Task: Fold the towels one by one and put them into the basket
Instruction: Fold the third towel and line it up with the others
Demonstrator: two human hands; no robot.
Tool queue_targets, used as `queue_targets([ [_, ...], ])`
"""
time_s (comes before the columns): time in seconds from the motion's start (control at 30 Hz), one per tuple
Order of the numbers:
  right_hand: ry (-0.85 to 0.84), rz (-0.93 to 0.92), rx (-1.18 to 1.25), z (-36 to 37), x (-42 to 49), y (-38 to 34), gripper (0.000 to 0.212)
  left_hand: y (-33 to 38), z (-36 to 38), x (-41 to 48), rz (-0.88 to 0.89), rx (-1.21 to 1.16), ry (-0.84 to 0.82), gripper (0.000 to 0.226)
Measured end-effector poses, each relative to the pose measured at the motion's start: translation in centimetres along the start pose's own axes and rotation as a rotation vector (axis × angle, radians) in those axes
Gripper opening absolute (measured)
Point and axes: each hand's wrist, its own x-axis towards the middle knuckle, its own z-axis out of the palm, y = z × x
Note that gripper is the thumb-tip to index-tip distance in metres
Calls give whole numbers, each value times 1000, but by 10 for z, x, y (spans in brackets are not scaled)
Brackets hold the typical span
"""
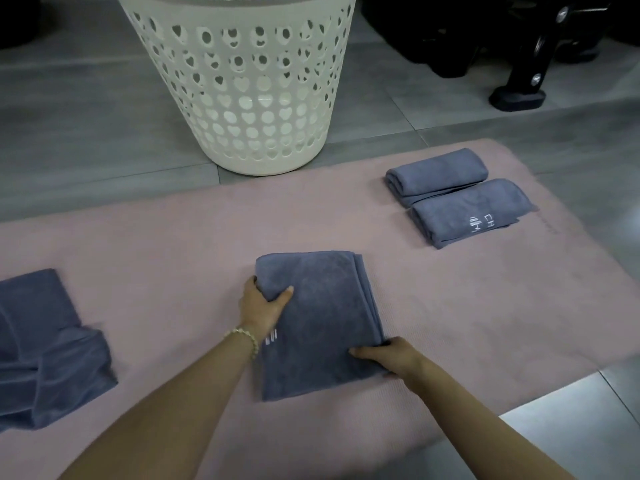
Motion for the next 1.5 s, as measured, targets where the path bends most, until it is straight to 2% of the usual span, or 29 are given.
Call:
queue_targets([
  [0.07, -98, -12, 215, -2, -6, 3, 60, 16, -7, 4, -118, -171, -135, 48],
  [0.13, -164, -39, 365, -3, -13, 4, 50, 34, -14, 0, -241, -279, -338, 37],
  [0.23, -192, -116, 650, -5, -19, 2, 39, 50, -30, -12, -320, -404, -601, 26],
  [0.3, -175, -167, 800, -3, -19, -3, 35, 51, -44, -21, -336, -479, -665, 29],
  [0.37, -128, -182, 783, 6, -19, -7, 34, 47, -59, -28, -339, -517, -688, 33],
  [0.47, -39, -218, 608, 27, -14, -8, 23, 33, -82, -31, -401, -455, -686, 45],
  [0.57, 158, -339, 320, 48, -7, -6, 36, 18, -101, -31, -531, -386, -666, 68],
  [0.67, 211, -444, 204, 60, -10, -11, 39, 14, -108, -35, -539, -308, -659, 63],
  [0.77, 178, -500, 199, 67, -16, -21, 28, 18, -106, -37, -486, -318, -578, 60],
  [0.87, 157, -535, 269, 73, -19, -29, 27, 19, -97, -41, -419, -417, -468, 46],
  [0.93, 172, -572, 264, 73, -22, -33, 26, 18, -92, -43, -408, -499, -449, 47],
  [1.03, 159, -634, 266, 64, -31, -45, 28, 22, -108, -51, -365, -576, -496, 48],
  [1.17, 16, -675, 290, 54, -49, -66, 30, 27, -154, -63, -435, -632, -656, 84],
  [1.27, -82, -696, 225, 58, -59, -79, 30, 29, -176, -74, -487, -718, -727, 70],
  [1.43, -220, -690, 210, 67, -67, -92, 30, 34, -187, -81, -387, -574, -587, 72],
  [1.5, -236, -681, 219, 67, -64, -92, 28, 25, -189, -82, -350, -497, -583, 71],
])
